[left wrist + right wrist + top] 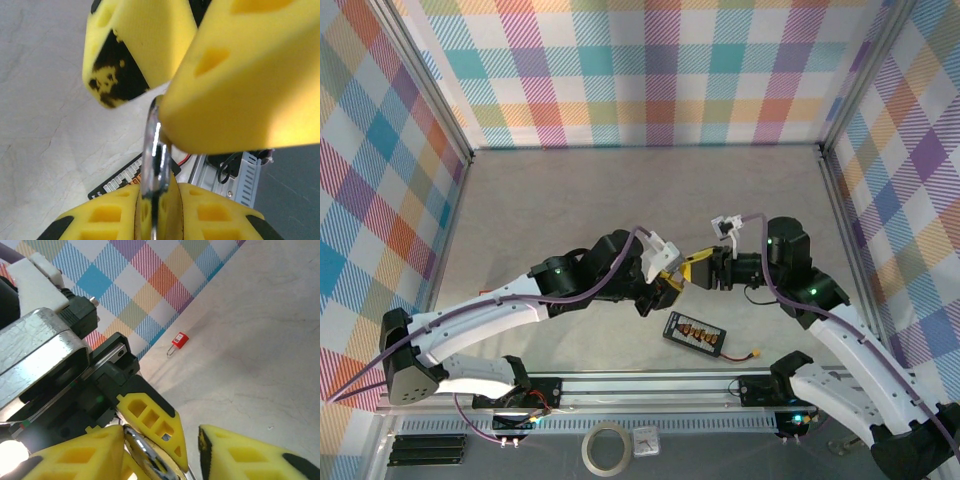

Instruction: Unlock with the key

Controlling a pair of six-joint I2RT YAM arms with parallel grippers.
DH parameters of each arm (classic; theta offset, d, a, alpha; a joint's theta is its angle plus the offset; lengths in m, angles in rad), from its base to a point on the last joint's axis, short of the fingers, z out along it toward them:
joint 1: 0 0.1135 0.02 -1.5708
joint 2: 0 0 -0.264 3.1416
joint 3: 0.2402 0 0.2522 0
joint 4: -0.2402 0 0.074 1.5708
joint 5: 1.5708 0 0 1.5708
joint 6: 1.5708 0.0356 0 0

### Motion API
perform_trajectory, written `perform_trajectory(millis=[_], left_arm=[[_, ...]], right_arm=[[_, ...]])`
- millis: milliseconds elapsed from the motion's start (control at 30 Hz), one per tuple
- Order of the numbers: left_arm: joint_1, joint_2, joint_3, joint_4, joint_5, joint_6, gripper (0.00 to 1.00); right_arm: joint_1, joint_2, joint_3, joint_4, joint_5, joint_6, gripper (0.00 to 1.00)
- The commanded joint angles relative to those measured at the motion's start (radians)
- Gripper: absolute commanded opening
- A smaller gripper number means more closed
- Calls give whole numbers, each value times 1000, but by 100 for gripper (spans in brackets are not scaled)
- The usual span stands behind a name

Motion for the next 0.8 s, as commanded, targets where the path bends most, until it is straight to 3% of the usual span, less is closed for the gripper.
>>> perform_trajectory(millis=[0, 167, 267, 400, 500, 600, 700, 767], left_arm=[[3, 6, 51, 45, 35, -10, 0], [11, 13, 61, 46, 63, -12, 0], [19, 17, 58, 54, 91, -21, 0], [22, 32, 55, 59, 123, -29, 0], [21, 48, 37, 52, 126, -32, 0], [15, 40, -15, 44, 46, -42, 0], [0, 18, -73, 72, -126, -72, 0], [0, -4, -114, 127, -149, -91, 0]], right_arm=[[0, -16, -21, 40, -47, -22, 40], [0, -36, -42, 45, -78, -23, 34], [0, -48, -58, 48, -78, -23, 23], [0, -53, -51, 56, -34, 2, 0], [0, -56, -7, 27, 72, 17, 0], [-2, -35, 59, -11, 160, 47, 0], [0, 24, 113, -14, 155, 108, 0], [2, 40, 113, 9, 141, 131, 0]])
